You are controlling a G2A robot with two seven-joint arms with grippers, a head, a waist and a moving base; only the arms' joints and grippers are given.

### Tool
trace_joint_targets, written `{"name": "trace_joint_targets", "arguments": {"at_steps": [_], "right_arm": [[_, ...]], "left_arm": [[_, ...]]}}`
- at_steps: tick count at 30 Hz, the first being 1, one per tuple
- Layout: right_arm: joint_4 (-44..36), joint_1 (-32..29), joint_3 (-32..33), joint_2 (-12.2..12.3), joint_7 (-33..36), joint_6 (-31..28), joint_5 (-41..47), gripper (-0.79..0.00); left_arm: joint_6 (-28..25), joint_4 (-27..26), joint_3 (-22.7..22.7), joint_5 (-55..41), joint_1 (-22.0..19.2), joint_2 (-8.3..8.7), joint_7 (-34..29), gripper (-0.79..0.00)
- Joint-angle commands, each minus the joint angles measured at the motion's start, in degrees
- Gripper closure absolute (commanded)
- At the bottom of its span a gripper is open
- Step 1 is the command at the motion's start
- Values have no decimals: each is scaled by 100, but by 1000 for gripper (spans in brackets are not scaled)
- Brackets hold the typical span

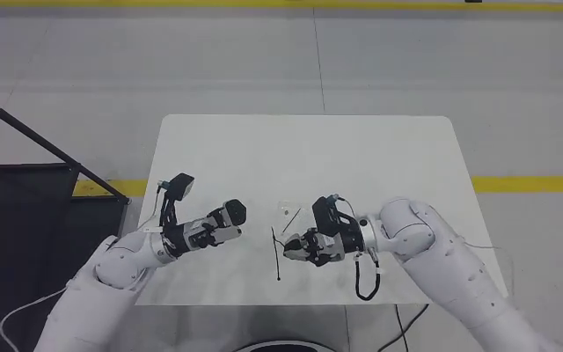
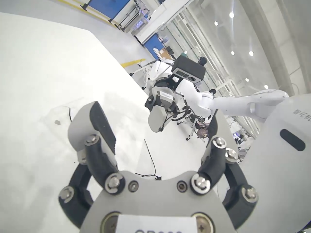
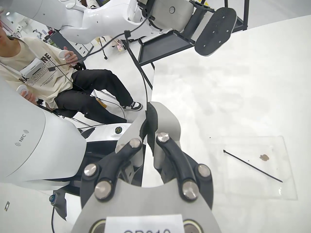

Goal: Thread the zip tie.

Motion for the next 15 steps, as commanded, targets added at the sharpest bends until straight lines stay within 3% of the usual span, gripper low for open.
{"name": "trace_joint_targets", "arguments": {"at_steps": [1, 5, 7, 9, 15], "right_arm": [[-29, -30, -12, -2, -32, 45, -23, 0], [-140, -10, -195, -23, 7, 8, -150, 0], [-116, 63, -285, -38, -1, 0, -208, 0], [-85, 130, -393, -59, -1, 0, -242, 0], [77, 290, -584, -113, 1, 2, -156, 0]], "left_arm": [[159, -59, 62, 10, 19, -23, 173, -785], [267, -43, 330, -410, -28, -81, 214, -776], [312, 45, 464, -674, -128, -94, -56, -548], [350, 154, 559, -923, -239, -107, -303, -397], [292, 398, 710, -1382, -450, -137, -818, -345]]}}
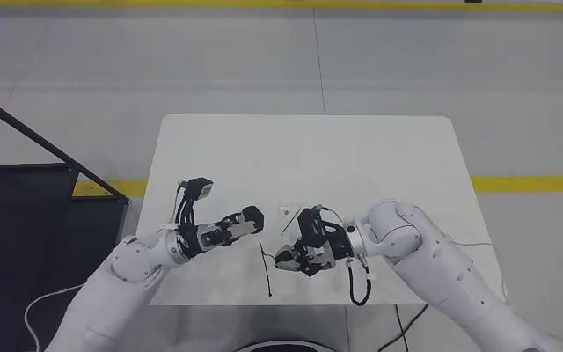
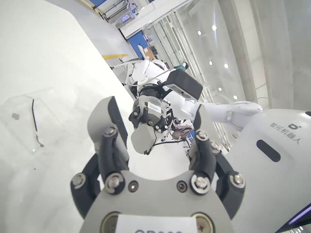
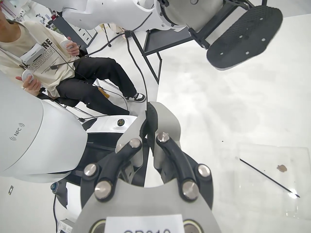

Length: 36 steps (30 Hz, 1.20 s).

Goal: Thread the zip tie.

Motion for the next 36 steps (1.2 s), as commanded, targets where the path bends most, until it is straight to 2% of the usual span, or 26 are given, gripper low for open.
{"name": "trace_joint_targets", "arguments": {"at_steps": [1, 9, 15, 20, 29, 34, 36], "right_arm": [[54, 47, -66, -13, 8, 7, 55, 0], [281, 227, -249, -49, 53, 52, 411, 0], [399, 343, -363, -57, 113, 112, 598, 0], [441, 414, -451, -52, 130, 129, 673, 0], [508, 507, -562, -39, 133, 133, 758, 0], [544, 547, -610, -34, 137, 137, 828, 0], [554, 559, -625, -32, 142, 141, 844, 0]], "left_arm": [[-74, 57, 31, -212, -41, -8, -175, -345], [-158, 202, 72, -776, -134, -11, -882, -342], [-190, 293, 57, -940, -160, -22, -1069, -336], [-192, 308, 79, -929, -185, -42, -1112, -286], [-159, 336, 123, -835, -234, -77, -1148, -151], [-124, 357, 141, -806, -258, -97, -1133, -111], [-112, 367, 139, -798, -264, -103, -1131, -28]]}}
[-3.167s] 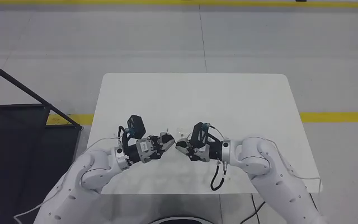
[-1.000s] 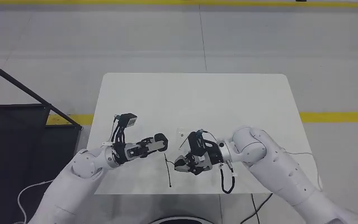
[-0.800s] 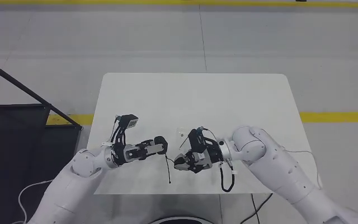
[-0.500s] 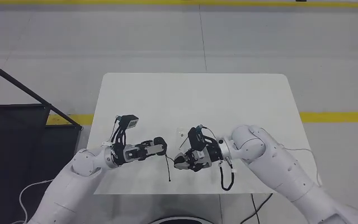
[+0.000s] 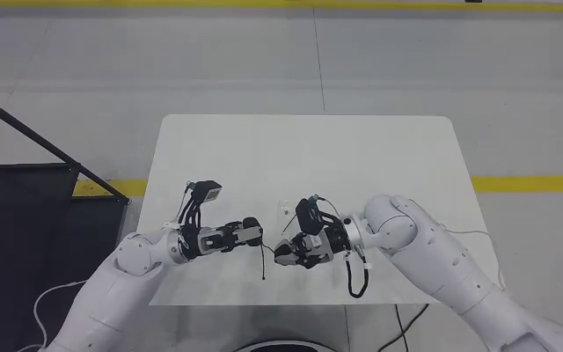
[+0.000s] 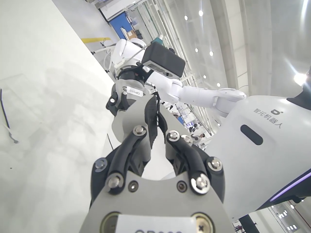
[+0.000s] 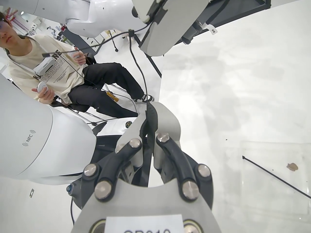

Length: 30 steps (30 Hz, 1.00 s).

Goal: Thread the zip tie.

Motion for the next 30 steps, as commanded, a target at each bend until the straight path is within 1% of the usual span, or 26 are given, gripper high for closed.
{"name": "trace_joint_targets", "arguments": {"at_steps": [1, 8, 17, 30], "right_arm": [[7, 12, -13, 3, 4, 4, 16, 0], [-1, 17, -25, 39, -108, -109, 108, 0], [-257, -143, 210, 205, -138, -139, 587, 0], [-585, -322, 403, 408, -138, -139, 936, 0]], "left_arm": [[-1, 6, -5, 12, -6, -6, 2, 0], [-43, 79, -68, 136, -2, -23, 142, 0], [-118, 87, -170, 692, 75, -49, 644, 0], [-112, 133, -167, 934, 76, -90, 892, 0]]}}
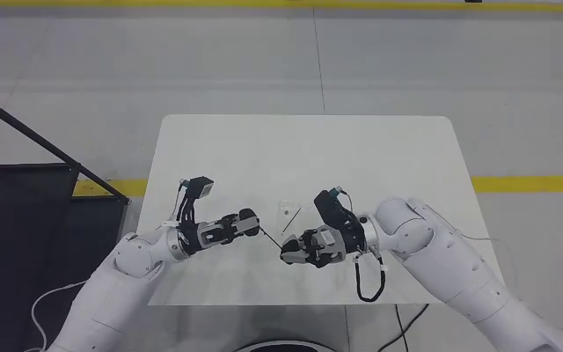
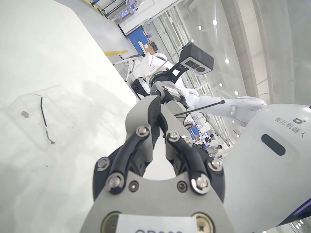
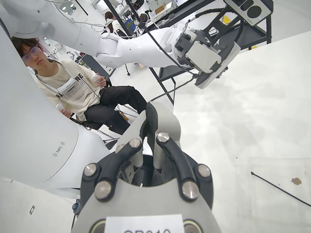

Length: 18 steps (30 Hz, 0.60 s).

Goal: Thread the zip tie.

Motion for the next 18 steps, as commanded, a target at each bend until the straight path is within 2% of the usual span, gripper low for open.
{"name": "trace_joint_targets", "arguments": {"at_steps": [1, 18], "right_arm": [[-60, -22, 21, 18, 0, 0, 24, 0], [-440, -341, 475, 140, 0, 0, 199, 0]], "left_arm": [[4, 20, 13, 13, -7, -7, 15, 0], [8, 232, 88, 46, -74, -56, 11, 0]]}}
